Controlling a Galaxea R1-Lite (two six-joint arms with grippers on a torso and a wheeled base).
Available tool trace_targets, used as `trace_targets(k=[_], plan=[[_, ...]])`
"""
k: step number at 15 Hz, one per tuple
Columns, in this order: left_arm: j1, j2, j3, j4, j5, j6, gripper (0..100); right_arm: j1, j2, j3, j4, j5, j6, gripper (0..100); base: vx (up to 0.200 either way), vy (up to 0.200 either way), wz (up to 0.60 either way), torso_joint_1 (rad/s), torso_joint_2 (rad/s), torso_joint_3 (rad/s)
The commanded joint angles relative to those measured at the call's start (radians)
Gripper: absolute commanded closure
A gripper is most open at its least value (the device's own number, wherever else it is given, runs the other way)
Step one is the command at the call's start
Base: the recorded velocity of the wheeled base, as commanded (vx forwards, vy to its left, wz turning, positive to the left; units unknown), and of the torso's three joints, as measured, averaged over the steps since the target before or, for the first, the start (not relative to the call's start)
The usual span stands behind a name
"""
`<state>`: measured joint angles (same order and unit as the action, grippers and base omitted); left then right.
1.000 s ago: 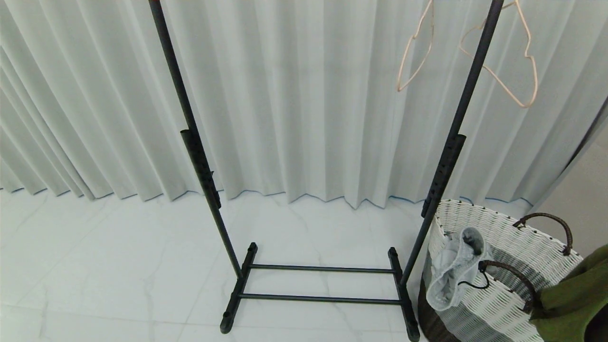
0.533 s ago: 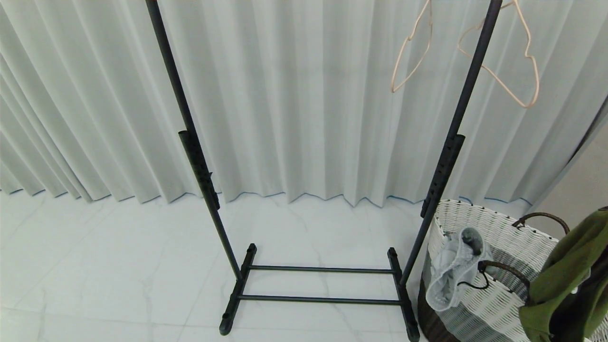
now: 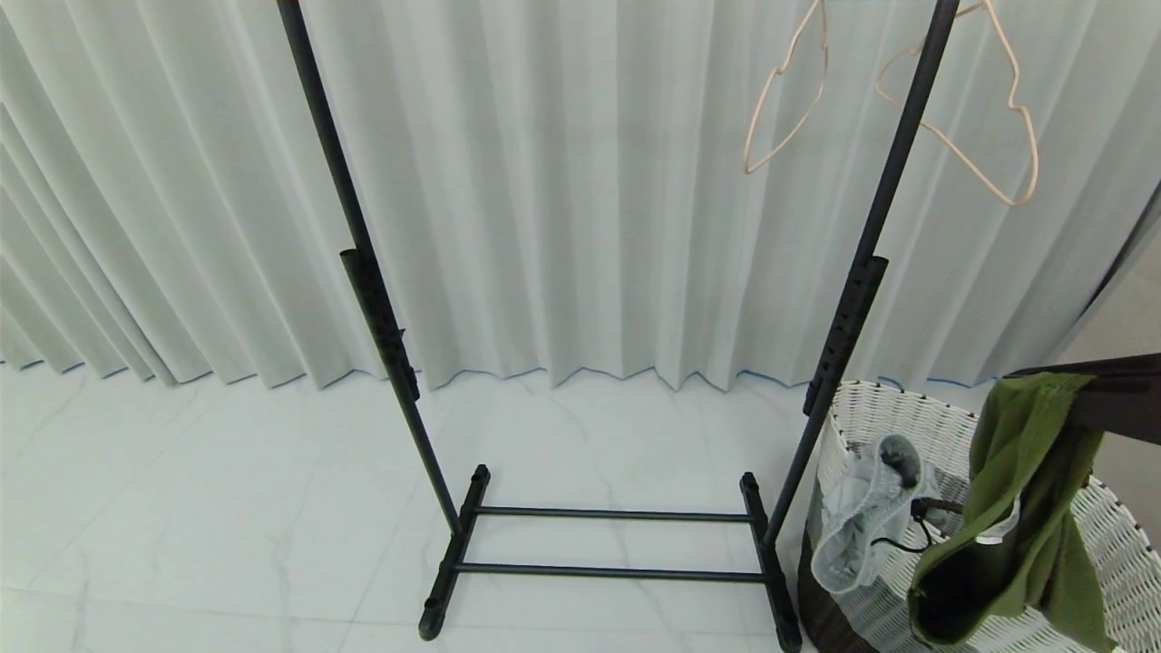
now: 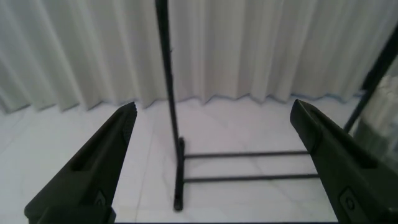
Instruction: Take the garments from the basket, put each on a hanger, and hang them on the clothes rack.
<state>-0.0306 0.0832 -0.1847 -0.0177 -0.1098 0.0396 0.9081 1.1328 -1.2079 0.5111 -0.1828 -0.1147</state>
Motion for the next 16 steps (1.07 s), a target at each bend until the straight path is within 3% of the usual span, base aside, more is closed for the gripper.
trace_targets(k=[1,3,6,7,10,13,16], plan=[[-0.051,0.28,-0.242,-0.004,-0.083,-0.003,0,0.012,0.016,-0.01,-0.002,0.0,0.0,100,0.0,0.0,0.0,0.0,0.0,0.0],[-0.106,0.449,-0.34,-0.005,-0.185,0.006,0,0.012,0.01,-0.018,-0.002,0.0,0.0,100,0.0,0.0,0.0,0.0,0.0,0.0],[-0.327,0.679,-0.452,-0.031,-0.191,-0.009,0,0.014,-0.001,-0.021,-0.003,0.002,0.0,100,0.0,0.0,0.0,0.0,0.0,0.0],[-0.35,0.716,-0.464,-0.045,-0.189,-0.017,0,0.014,-0.002,-0.022,-0.006,0.002,0.0,100,0.0,0.0,0.0,0.0,0.0,0.0],[-0.538,0.912,-0.48,-0.09,-0.189,-0.124,0,0.02,0.001,-0.012,-0.089,0.003,0.0,100,0.0,0.0,0.0,0.0,0.0,0.0],[-0.669,1.038,-0.484,-0.12,-0.179,-0.207,0,0.057,0.002,-0.019,-0.123,0.003,0.0,100,0.0,0.0,0.0,0.0,0.0,0.0],[-0.858,1.245,-0.527,-0.222,-0.094,-0.311,0,0.091,-0.01,-0.03,-0.128,0.003,0.0,100,0.0,0.0,0.0,0.0,0.0,0.0]])
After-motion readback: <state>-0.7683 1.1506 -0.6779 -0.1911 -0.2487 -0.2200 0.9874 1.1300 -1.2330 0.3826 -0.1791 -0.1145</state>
